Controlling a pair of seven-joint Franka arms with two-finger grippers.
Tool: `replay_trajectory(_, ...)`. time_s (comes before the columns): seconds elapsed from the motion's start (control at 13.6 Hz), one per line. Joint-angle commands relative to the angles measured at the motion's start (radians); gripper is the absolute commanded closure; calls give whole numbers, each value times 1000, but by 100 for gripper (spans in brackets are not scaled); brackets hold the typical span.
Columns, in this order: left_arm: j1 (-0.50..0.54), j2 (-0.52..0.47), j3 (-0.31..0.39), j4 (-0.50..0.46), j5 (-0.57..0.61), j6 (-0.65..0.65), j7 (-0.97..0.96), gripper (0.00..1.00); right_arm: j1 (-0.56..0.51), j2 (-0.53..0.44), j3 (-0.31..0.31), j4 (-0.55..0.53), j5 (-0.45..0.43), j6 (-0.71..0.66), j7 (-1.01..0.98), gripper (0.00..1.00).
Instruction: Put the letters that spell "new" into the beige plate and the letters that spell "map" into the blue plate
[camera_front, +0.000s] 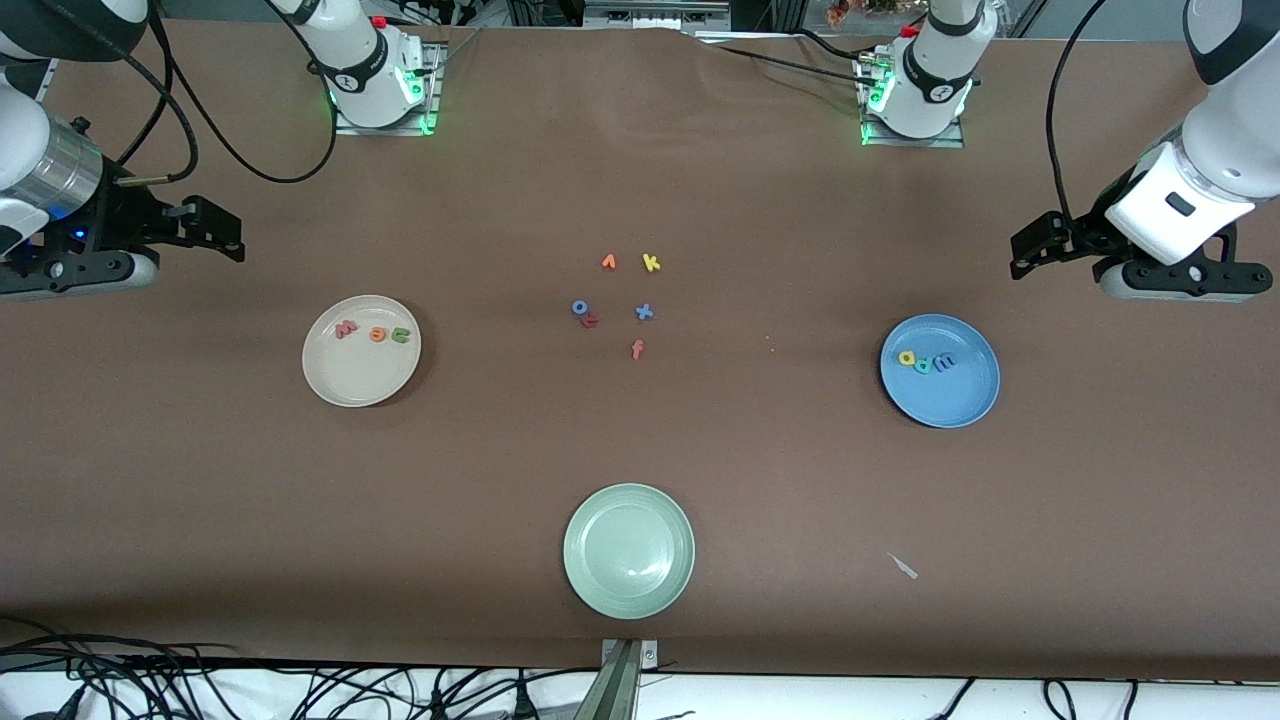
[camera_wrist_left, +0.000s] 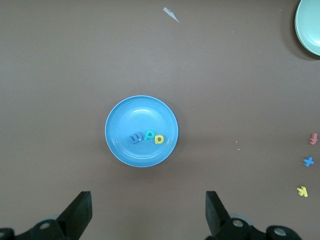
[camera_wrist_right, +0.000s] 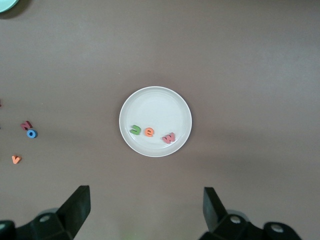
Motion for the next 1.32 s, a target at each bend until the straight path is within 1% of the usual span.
replay_trajectory(0.0,8,7,-10,25,28,-22,8,0,-5,5,8,11,-14,-5,-5,0)
replay_trajectory(1.25,6,9,-10,25,28,-22,10,0,0,5,8,13,-14,-5,-4,0)
